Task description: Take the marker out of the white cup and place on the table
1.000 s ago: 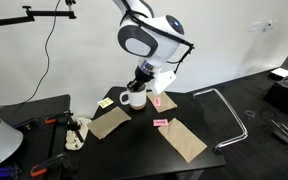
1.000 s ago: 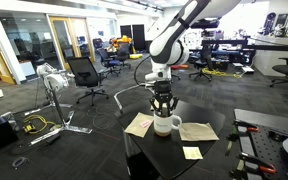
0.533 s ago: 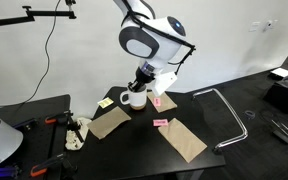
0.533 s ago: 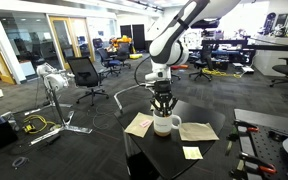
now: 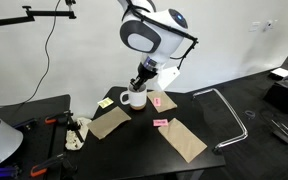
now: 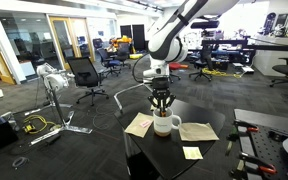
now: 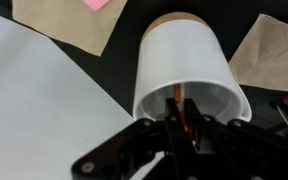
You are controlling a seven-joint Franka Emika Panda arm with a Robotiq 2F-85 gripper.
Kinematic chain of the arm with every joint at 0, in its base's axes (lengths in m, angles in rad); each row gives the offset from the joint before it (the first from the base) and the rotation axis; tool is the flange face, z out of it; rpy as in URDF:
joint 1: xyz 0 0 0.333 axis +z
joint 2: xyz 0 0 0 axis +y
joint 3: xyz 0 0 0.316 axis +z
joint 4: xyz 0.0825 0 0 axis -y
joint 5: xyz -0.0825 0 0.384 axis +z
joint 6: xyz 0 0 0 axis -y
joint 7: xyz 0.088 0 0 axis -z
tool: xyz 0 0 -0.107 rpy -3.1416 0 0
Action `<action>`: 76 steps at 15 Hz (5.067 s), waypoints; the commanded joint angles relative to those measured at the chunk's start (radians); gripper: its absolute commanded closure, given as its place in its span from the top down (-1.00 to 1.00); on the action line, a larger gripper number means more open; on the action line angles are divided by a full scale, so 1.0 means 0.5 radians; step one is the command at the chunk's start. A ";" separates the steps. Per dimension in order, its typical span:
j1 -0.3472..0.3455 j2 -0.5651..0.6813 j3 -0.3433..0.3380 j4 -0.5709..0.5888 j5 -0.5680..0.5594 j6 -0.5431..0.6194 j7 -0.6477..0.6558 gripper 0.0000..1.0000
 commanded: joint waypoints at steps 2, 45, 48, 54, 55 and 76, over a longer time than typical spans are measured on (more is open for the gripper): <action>-0.042 -0.165 0.037 -0.028 -0.003 -0.082 0.023 -0.94; 0.003 -0.372 -0.166 0.042 -0.015 0.700 1.138 -0.94; -0.025 -0.305 -0.129 0.040 -0.058 0.788 1.150 -0.94; -0.103 -0.156 -0.047 0.043 -0.024 0.913 1.074 -0.94; -0.121 -0.129 -0.030 0.045 -0.018 0.935 1.064 -0.94; -0.339 0.345 0.144 0.224 -0.292 1.311 1.218 -0.94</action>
